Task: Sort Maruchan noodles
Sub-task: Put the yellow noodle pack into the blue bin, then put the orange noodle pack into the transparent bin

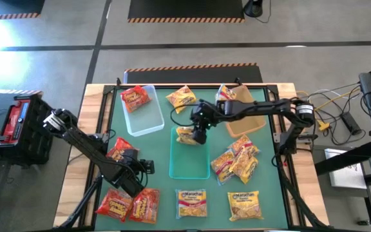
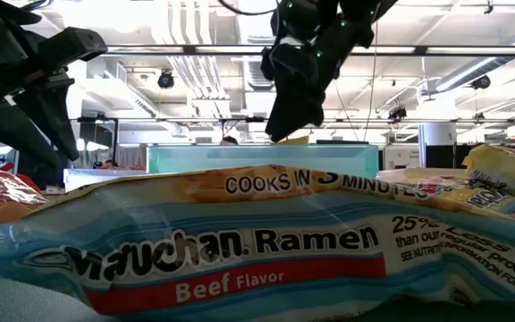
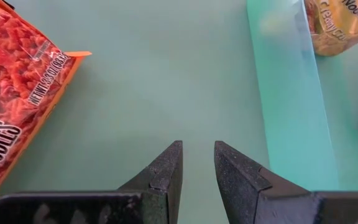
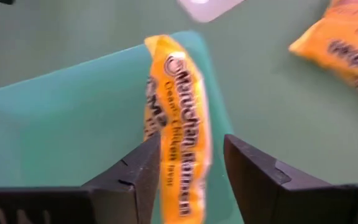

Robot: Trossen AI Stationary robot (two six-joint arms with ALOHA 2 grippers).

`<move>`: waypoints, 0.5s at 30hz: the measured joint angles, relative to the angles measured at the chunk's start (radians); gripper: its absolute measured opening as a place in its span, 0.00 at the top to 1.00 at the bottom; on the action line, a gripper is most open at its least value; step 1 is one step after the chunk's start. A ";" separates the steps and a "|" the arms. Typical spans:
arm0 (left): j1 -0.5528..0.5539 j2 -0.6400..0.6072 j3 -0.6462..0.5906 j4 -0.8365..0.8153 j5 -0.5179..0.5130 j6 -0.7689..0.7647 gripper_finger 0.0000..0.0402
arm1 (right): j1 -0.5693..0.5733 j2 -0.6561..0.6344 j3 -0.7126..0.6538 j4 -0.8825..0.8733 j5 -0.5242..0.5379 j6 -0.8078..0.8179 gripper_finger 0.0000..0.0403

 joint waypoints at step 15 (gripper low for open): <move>0.018 -0.121 0.001 -0.156 0.073 0.000 0.81 | -0.008 -0.021 0.071 0.087 -0.140 -0.023 0.58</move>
